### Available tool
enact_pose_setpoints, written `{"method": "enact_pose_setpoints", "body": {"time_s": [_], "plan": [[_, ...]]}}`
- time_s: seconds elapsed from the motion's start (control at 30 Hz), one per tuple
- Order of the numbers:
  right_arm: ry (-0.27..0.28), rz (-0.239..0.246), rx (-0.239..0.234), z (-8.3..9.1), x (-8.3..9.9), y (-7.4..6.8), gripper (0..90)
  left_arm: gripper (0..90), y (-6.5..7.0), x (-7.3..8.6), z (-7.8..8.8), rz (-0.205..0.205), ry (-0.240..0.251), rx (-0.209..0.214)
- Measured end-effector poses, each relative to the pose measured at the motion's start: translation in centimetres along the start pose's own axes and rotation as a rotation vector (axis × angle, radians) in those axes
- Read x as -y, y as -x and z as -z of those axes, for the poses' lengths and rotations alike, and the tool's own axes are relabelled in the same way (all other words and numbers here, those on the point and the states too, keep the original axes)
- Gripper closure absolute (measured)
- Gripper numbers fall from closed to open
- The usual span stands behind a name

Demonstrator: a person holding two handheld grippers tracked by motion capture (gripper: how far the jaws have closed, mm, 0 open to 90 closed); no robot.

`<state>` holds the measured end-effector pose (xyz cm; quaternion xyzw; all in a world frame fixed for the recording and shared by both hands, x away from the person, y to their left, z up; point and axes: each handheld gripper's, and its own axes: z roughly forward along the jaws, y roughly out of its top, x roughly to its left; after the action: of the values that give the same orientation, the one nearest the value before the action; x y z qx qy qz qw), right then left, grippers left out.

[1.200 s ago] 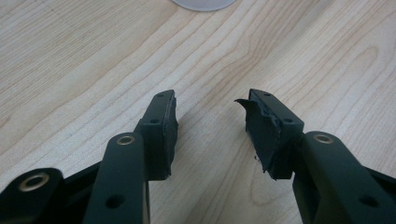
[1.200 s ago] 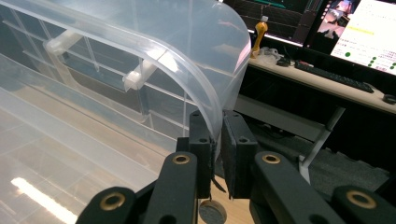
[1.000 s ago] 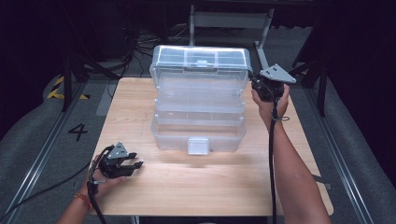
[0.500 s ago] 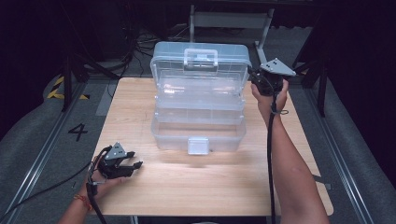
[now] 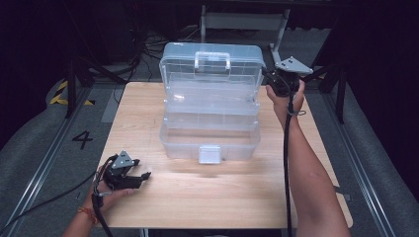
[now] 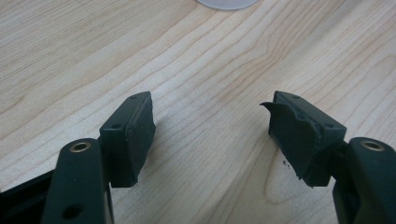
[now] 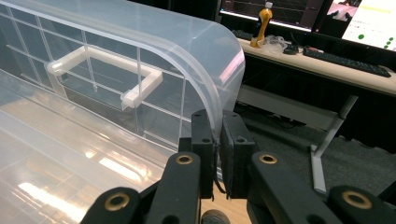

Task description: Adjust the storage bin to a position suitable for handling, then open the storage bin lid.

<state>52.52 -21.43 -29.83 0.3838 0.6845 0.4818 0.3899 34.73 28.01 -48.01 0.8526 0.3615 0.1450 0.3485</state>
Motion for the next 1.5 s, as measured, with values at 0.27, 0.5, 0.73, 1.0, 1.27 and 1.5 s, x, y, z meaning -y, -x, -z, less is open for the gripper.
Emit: {"method": "enact_pose_setpoints", "body": {"time_s": [0.27, 0.5, 0.73, 1.0, 1.27, 1.5], "plan": [[-0.005, -0.014, -0.012, -0.6, -0.2, 0.4, 85.5, 31.0, 0.0, 0.0, 0.0, 0.003, 0.000, -0.004], [-0.017, -0.024, -0.021, -1.2, -0.5, 0.8, 85.4, 29.8, 0.1, 0.1, 0.0, 0.018, 0.000, 0.003], [-0.034, -0.027, -0.041, -2.1, -0.8, 1.4, 85.1, 28.9, 0.1, 0.1, 0.0, 0.023, 0.004, -0.007], [-0.047, -0.048, -0.060, -2.9, -1.1, 2.0, 85.0, 27.3, 0.0, 0.1, 0.0, 0.024, 0.006, -0.028], [-0.068, -0.044, -0.059, -4.0, -1.4, 2.3, 84.6, 27.2, 0.0, 0.1, 0.0, 0.021, 0.007, -0.029], [-0.076, -0.067, -0.059, -4.7, -1.4, 2.7, 84.7, 26.8, 0.0, 0.1, 0.1, 0.028, -0.003, -0.038]]}}
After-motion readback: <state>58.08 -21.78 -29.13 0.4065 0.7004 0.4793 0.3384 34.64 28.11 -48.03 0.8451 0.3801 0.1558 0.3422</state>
